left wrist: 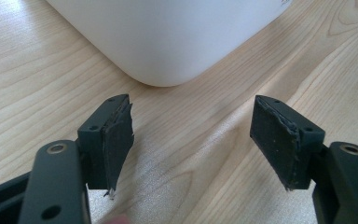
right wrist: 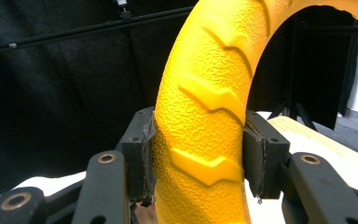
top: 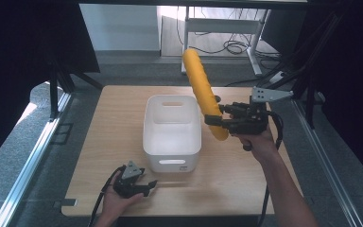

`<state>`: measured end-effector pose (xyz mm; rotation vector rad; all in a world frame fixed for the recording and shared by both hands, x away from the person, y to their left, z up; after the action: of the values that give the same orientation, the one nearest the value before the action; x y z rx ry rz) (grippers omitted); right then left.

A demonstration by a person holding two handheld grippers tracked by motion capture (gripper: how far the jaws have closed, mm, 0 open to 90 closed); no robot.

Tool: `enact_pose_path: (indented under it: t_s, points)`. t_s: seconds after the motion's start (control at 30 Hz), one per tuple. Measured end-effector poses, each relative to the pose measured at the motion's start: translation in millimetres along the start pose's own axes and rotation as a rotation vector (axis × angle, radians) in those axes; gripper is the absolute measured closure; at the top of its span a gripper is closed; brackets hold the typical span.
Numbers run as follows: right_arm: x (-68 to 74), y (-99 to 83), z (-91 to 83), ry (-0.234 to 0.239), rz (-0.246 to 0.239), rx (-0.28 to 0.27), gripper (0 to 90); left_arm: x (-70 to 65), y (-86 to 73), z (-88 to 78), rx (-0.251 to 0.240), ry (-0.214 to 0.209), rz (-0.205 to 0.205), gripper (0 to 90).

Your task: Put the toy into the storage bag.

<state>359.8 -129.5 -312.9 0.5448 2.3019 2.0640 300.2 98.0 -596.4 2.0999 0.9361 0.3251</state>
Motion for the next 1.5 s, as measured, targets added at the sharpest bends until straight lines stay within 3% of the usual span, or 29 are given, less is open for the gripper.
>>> enact_pose_path:
  t_s: [0.8,1.5]
  points:
    - [13.4,3.2,30.5,0.058,-0.018,0.021,51.3,0.0,-0.2,-0.3,0.000,0.001,-0.004,29.9]
    - [26.2,8.9,44.9,0.103,-0.031,0.023,51.3,0.3,-0.1,-0.6,-0.002,0.002,-0.005,29.8]
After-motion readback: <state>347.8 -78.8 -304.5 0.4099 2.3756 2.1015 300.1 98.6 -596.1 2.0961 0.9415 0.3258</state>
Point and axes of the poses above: each handheld gripper's, and its own axes: z roughly forward along the jaws, y roughly out of its top, x roughly to its left, the point moved 9 cm from there along z, roughly forward along the jaws, and after that the axes turned 2 degrees about z, right-handed, at the moved point
